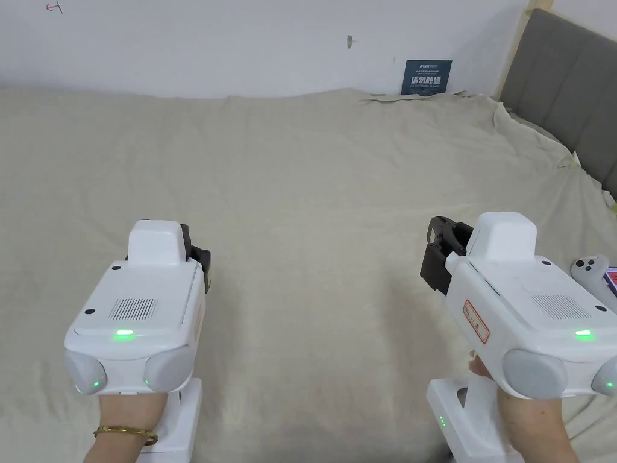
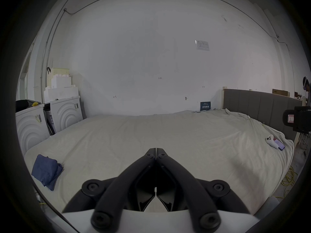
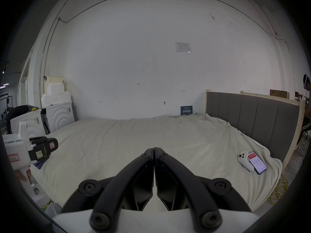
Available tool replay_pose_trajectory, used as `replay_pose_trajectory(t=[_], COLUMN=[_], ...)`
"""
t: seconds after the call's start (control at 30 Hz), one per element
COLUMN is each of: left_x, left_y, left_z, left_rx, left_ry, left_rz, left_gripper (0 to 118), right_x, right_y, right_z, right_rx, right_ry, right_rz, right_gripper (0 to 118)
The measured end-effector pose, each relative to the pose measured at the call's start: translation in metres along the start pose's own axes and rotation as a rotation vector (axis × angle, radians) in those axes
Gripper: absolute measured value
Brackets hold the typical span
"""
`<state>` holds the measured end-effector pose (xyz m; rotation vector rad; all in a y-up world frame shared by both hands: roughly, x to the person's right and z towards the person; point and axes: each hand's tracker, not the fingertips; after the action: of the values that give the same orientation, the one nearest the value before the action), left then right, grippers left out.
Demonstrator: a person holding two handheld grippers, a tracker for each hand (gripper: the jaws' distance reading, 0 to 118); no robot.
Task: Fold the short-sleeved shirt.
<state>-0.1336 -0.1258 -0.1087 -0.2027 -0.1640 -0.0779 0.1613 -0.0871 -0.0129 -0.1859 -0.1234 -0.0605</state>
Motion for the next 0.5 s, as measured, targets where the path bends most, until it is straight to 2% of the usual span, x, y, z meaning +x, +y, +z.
replay_pose_trajectory(t=[0.5], left_x=[-0.0015], left_y=[-0.0003], left_z=[0.0009], left_rx=[-0.003], left_ry=[0.011], left_rz=[0.0], left_gripper=[0], right_x=[0.0051], right_y=[-0.0056], right_z=[-0.003], right_rx=[-0.004], right_ry=[-0.002], right_rz=[-0.009], right_gripper=[0])
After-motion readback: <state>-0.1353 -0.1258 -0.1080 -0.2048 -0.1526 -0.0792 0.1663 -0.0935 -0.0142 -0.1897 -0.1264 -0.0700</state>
